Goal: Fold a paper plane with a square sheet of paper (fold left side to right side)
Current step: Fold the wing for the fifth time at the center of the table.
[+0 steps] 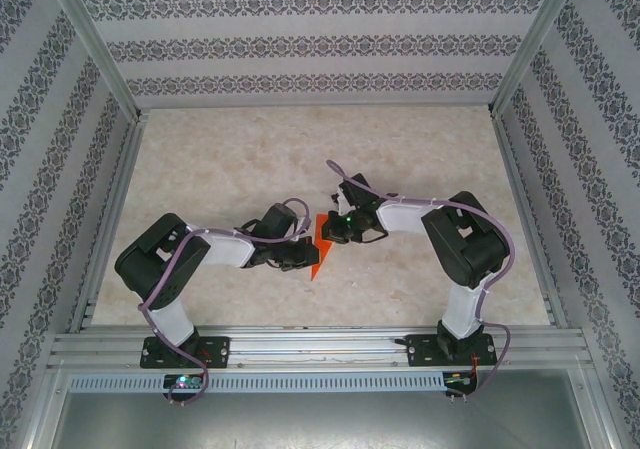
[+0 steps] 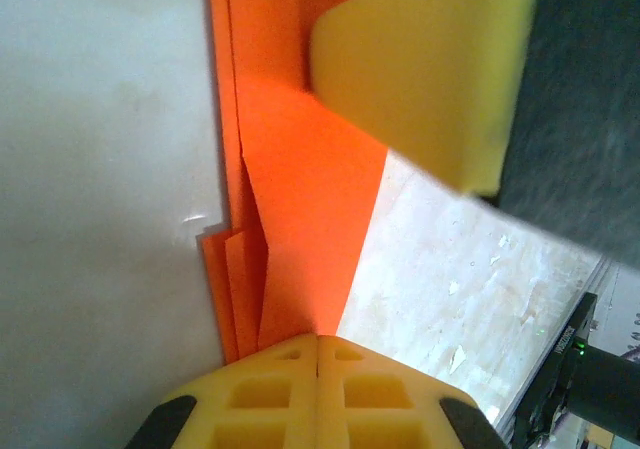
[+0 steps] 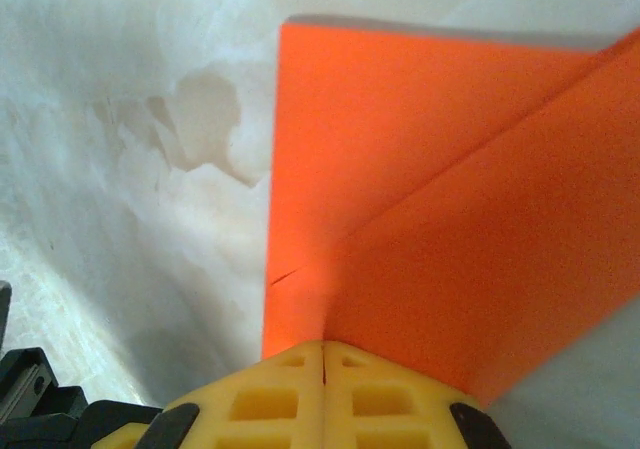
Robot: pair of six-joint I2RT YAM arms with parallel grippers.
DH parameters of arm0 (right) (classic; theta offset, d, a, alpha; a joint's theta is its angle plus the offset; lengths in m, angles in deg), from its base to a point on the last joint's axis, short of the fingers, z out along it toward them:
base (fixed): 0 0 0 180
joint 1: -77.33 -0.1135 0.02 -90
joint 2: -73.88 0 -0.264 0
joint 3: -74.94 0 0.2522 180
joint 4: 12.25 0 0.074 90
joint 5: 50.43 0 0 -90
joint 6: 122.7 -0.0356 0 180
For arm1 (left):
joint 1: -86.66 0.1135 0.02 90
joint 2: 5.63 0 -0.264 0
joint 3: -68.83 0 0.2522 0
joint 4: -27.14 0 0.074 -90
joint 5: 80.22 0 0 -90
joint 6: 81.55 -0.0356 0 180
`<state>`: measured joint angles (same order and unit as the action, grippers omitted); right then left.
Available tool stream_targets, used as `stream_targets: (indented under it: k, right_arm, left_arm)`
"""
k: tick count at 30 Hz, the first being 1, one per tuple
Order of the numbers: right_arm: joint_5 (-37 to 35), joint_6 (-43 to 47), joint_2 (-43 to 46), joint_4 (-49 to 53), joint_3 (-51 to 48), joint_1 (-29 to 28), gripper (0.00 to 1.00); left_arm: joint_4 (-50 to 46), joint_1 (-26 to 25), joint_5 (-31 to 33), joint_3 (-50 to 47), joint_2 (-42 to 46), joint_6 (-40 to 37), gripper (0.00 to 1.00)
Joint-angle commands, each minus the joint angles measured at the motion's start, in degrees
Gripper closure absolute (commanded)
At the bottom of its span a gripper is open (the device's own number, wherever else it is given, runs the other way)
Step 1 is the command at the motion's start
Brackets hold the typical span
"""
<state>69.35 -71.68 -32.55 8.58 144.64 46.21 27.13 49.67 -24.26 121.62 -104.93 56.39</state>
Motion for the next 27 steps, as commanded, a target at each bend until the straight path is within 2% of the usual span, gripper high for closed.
stream_targets:
  k: [1,13,27]
  right_arm:
    - [2.93,1.69,0.96,0.75,2.43,1.45,1.00]
    - [3.82,2.46,-3.20,-2.98,3.91,3.95,1.00]
    - [3.02,2.27,-7.26,-3.69,-0.53,6.33,1.00]
  left_arm:
    - [-4.50,0.69,2.61,-3.45,-1.45,-0.49,1.00]
    - [-3.74,0.68,2.31,-3.98,-1.25,-0.37,1.00]
    - [-5.11,0.69,0.15,-2.52,2.72,-0.22,1.00]
